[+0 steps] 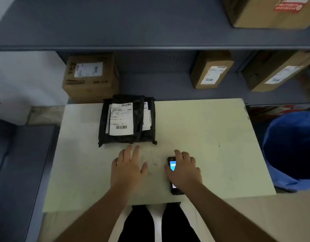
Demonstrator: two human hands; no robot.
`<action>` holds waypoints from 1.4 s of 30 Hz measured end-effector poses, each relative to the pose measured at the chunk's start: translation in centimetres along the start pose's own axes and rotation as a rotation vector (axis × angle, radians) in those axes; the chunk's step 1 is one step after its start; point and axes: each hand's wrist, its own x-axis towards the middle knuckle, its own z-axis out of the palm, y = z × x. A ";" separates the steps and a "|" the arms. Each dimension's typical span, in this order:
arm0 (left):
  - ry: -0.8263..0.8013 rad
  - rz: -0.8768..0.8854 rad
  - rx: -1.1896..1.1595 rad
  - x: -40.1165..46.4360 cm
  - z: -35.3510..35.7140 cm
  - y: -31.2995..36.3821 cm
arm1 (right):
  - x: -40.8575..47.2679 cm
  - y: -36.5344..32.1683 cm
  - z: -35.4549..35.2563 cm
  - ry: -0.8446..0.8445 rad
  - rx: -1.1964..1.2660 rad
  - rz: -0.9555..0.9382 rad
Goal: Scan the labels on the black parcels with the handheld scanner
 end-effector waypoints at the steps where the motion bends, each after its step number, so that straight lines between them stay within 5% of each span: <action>1: -0.055 -0.007 -0.009 0.0 0.5 -0.2 | 0.0 0.3 0.3 -0.027 0.009 0.025; 20: -0.236 -0.009 0.052 -3.6 6.8 -2.5 | 1.4 3.0 7.0 -0.067 0.164 0.424; 42: -0.245 -0.017 0.075 -3.9 7.2 -4.1 | 1.4 3.3 7.5 -0.017 0.171 0.446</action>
